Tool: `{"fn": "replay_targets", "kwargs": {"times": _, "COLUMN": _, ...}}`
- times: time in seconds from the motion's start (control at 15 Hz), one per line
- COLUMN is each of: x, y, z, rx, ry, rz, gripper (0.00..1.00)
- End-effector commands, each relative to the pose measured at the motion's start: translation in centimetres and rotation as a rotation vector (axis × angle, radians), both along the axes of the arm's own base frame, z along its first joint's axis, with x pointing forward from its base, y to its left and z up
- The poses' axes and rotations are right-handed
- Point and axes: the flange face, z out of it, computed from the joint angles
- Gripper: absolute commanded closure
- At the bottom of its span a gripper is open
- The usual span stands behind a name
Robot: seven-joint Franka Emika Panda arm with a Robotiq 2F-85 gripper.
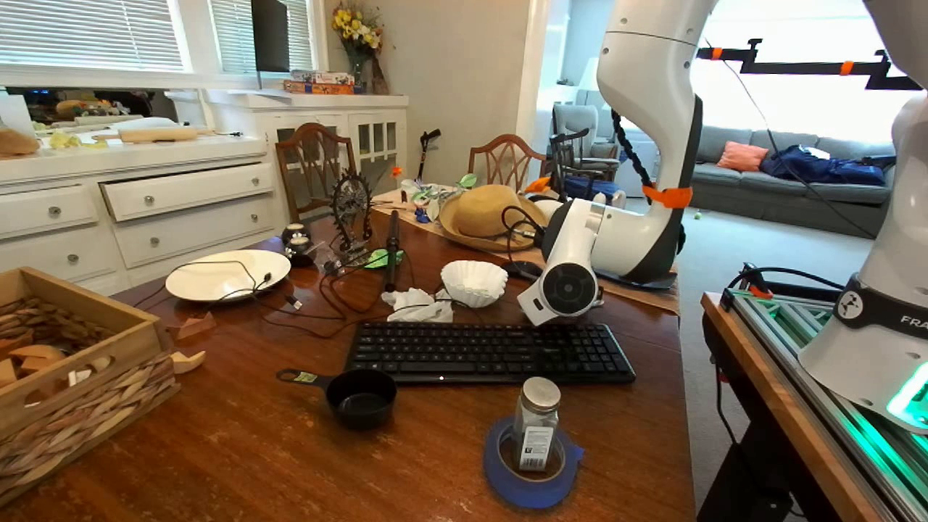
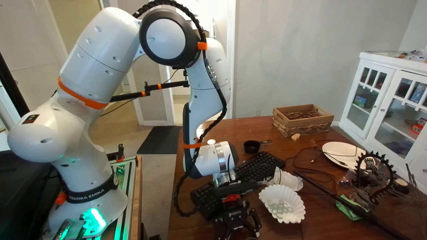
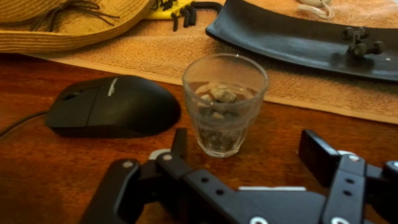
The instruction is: Pick up the small glass cup and pour its contents into the small black pot
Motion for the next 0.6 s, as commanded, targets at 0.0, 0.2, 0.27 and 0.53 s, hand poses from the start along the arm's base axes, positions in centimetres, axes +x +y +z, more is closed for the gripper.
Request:
{"fn": "replay_targets", "kwargs": {"times": 0.0, "x": 0.1, "y": -0.6, "z": -1.0, "rx": 0.033, "ry": 0.014, "rz": -0.020, "gripper": 0.10}}
{"fn": "replay_targets", "kwargs": {"times": 0.2, "x": 0.5, "y": -0.5, "z": -0.9, "rx": 0.045, "ry": 0.003, "rz": -0.028, "gripper": 0.09}}
{"fn": "replay_targets", "kwargs": {"times": 0.27, "x": 0.6, "y": -0.5, "z": -0.9, "rx": 0.048, "ry": 0.003, "rz": -0.027, "gripper": 0.10}}
{"fn": "replay_targets", "kwargs": {"times": 0.53, "x": 1.2, "y": -0.8, "z": -0.8, "rx": 0.073, "ry": 0.021, "rz": -0.009, "gripper": 0.12}}
